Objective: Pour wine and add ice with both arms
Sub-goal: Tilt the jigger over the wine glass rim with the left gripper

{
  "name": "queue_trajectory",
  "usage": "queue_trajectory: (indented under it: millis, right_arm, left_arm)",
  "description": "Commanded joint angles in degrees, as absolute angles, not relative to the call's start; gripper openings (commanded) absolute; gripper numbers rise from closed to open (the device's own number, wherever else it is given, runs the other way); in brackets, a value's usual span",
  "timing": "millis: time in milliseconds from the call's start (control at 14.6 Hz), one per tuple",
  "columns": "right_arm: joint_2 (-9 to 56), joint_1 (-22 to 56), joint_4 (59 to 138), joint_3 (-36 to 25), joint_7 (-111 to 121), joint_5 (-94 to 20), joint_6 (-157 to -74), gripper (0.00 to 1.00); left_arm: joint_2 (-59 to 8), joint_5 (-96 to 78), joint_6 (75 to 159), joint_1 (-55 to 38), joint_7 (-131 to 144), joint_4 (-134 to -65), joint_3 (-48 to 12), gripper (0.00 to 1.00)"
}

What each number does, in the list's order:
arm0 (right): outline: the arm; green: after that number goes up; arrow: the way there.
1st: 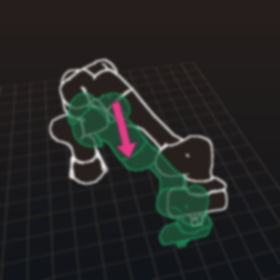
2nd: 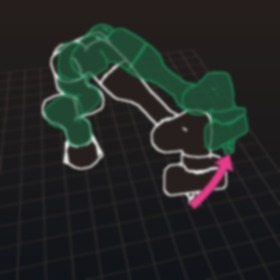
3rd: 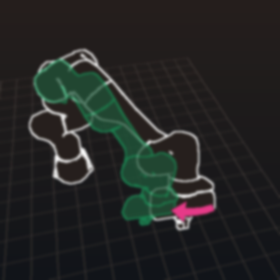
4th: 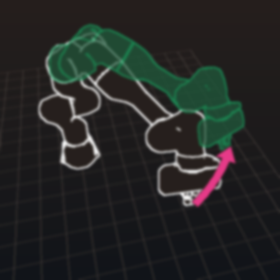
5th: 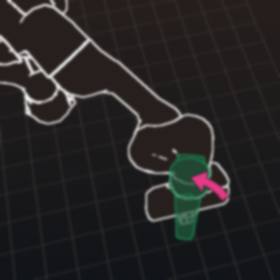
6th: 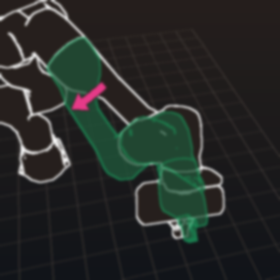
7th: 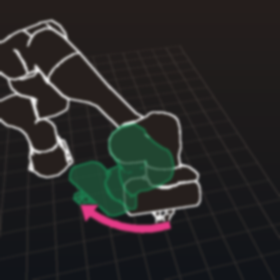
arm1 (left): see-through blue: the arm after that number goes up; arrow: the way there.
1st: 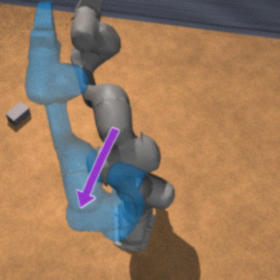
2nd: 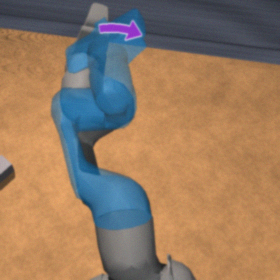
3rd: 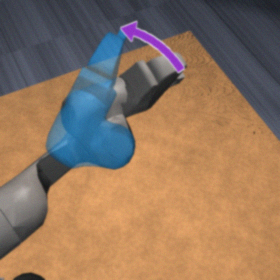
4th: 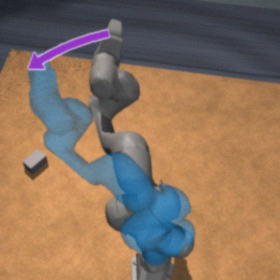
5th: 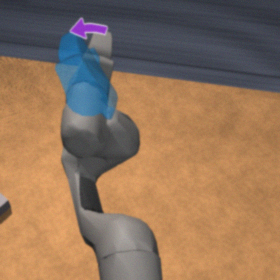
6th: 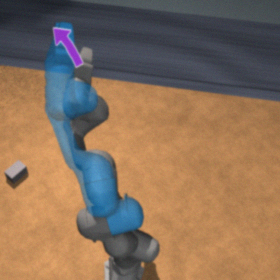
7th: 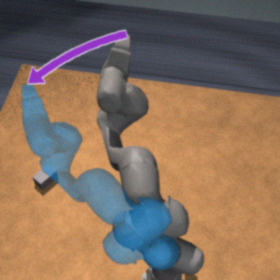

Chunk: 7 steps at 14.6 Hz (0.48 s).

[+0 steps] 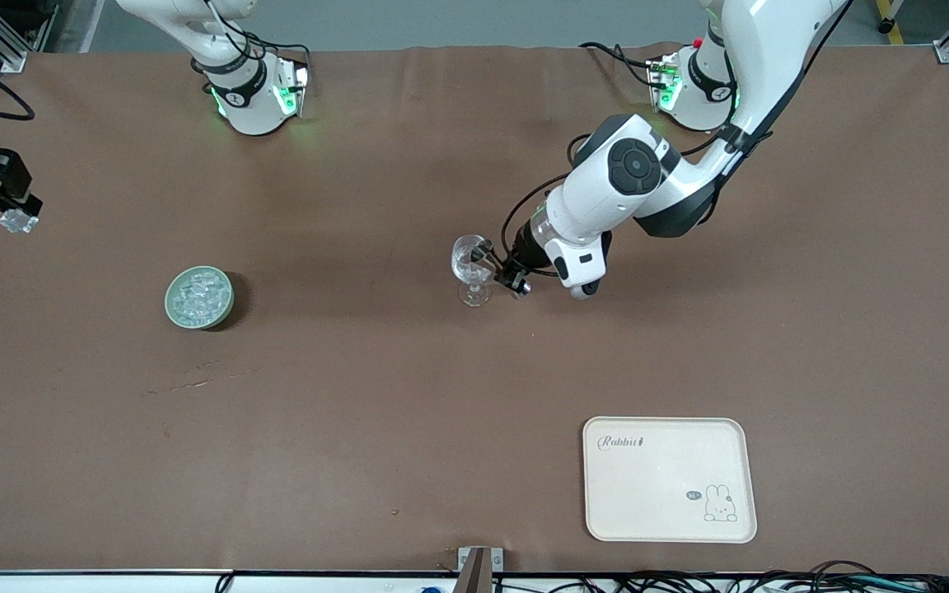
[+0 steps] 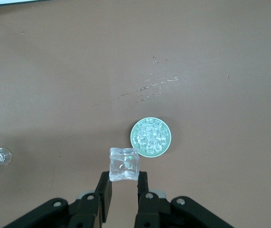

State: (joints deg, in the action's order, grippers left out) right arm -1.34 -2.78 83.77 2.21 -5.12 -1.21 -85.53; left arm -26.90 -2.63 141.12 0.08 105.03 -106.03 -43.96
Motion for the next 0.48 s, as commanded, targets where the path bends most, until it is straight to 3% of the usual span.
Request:
queue_trajectory:
  millis: [0,205,410]
  right_arm:
    - [-1.58,-2.72,83.85,2.37,-5.54,-2.02,-85.43,0.01]
    - [-1.58,-2.55,84.11,2.46,-6.06,-2.02,-85.34,0.01]
    - [-1.58,-0.8,84.2,2.81,-11.4,-2.02,-85.61,0.01]
  left_arm:
    - [-25.93,-7.54,141.07,0.79,102.4,-105.73,-44.74,0.0]
    - [-23.22,-17.27,138.01,0.79,94.87,-105.73,-42.9,0.0]
    - [-16.38,-32.55,126.96,-0.09,81.7,-105.91,-34.75,0.0]
